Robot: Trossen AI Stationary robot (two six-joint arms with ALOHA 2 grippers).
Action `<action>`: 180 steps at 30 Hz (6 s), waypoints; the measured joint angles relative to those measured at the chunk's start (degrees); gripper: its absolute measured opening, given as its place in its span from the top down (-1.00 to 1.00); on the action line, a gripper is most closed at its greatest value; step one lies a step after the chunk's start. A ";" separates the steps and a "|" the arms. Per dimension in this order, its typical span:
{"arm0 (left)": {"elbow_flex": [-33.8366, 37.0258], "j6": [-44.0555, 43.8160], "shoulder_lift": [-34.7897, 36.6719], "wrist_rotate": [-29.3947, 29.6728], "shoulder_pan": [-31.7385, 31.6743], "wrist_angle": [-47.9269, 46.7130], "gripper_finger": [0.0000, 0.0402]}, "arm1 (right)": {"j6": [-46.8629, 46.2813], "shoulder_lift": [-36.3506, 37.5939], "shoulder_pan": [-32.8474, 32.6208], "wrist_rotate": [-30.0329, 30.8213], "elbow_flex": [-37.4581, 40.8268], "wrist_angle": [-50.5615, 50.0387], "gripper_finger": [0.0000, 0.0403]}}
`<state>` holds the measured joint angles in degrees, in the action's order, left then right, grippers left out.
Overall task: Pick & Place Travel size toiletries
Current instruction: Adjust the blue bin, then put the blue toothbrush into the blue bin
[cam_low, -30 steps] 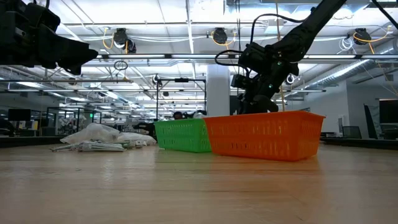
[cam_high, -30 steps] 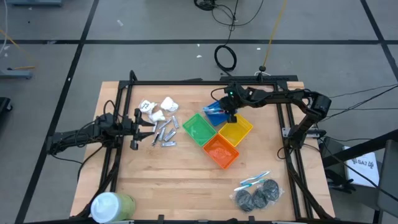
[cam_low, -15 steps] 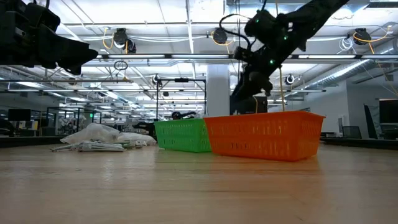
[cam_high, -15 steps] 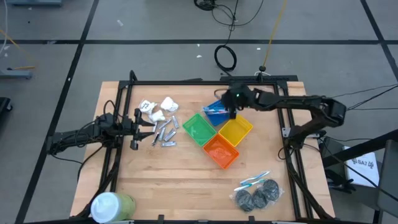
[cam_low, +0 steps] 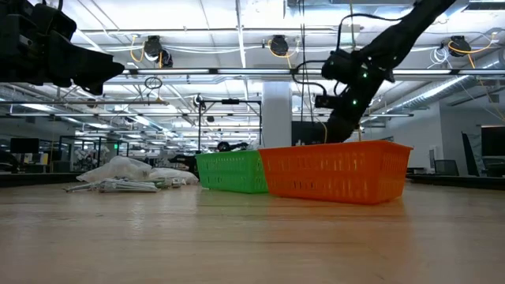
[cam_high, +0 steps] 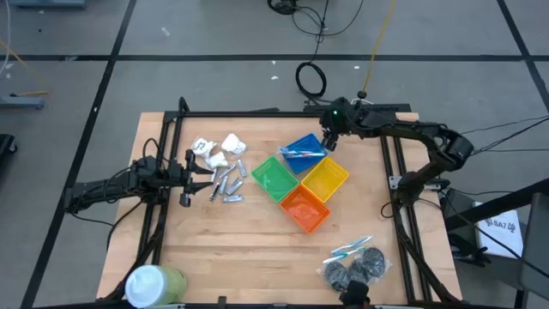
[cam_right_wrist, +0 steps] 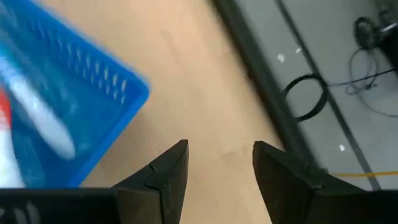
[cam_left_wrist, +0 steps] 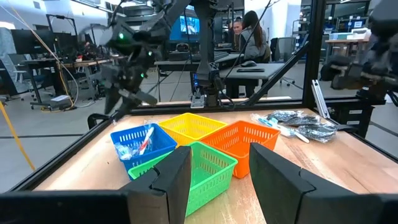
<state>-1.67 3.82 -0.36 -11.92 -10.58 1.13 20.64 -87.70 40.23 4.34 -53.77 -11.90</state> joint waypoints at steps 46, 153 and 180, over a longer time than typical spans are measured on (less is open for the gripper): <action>0.01 0.01 0.00 0.00 -0.01 0.00 0.21 | 4.41 28.22 -31.50 3.59 0.15 -25.74 0.21; 0.01 0.00 0.00 0.00 0.01 -0.02 0.21 | 8.68 -3.80 -7.28 -35.98 2.40 14.97 0.93; 0.00 0.01 0.00 0.02 -0.01 0.00 0.21 | 8.89 -7.98 -9.23 -25.35 2.40 17.36 0.58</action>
<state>-1.67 3.83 -0.36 -11.90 -10.59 1.13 29.53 -95.68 31.00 -21.01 -51.37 5.46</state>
